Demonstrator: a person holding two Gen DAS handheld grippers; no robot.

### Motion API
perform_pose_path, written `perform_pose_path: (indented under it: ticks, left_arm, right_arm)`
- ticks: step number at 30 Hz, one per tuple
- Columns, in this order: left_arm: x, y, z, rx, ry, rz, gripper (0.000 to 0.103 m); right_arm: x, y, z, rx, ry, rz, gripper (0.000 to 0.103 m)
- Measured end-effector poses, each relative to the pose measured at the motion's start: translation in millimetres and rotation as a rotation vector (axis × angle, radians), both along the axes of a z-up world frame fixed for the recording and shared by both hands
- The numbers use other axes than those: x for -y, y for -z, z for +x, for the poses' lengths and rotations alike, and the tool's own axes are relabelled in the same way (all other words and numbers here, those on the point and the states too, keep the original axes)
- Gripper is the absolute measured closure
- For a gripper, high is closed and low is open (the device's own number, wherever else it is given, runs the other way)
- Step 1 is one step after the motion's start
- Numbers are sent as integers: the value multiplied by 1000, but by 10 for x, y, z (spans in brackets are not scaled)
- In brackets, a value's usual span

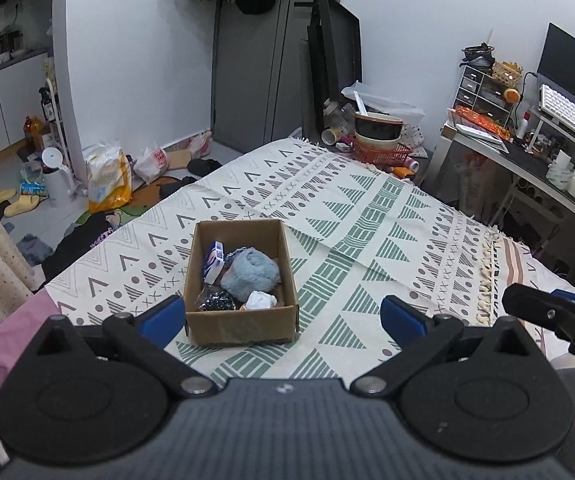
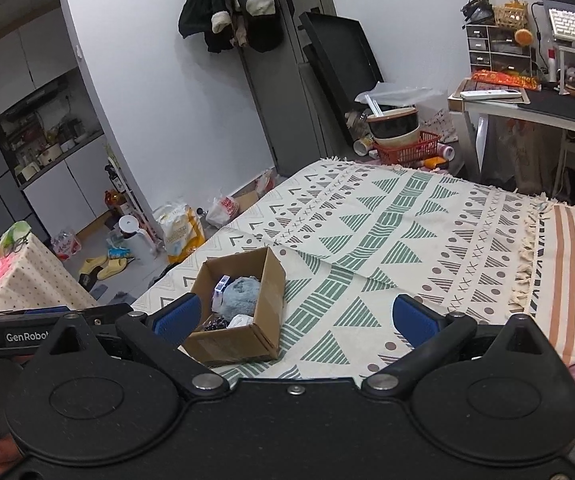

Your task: Organize soft objects

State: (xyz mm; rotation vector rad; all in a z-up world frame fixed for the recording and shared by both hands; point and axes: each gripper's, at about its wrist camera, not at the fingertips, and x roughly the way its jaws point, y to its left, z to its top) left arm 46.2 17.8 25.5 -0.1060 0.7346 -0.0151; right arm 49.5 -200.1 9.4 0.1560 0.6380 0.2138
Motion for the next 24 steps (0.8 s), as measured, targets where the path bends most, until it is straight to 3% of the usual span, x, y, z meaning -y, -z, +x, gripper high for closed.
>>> perform_pose_path:
  ticks: [19,24]
  left_arm:
    - [127,-74,-661,66,-27,73,0]
    - [114,-93,-775,89,-37,58,0]
  right_arm:
    - [133,-104,-561,50,-34,-24,0]
    - [134,-117,-664,55,-28,-47,0]
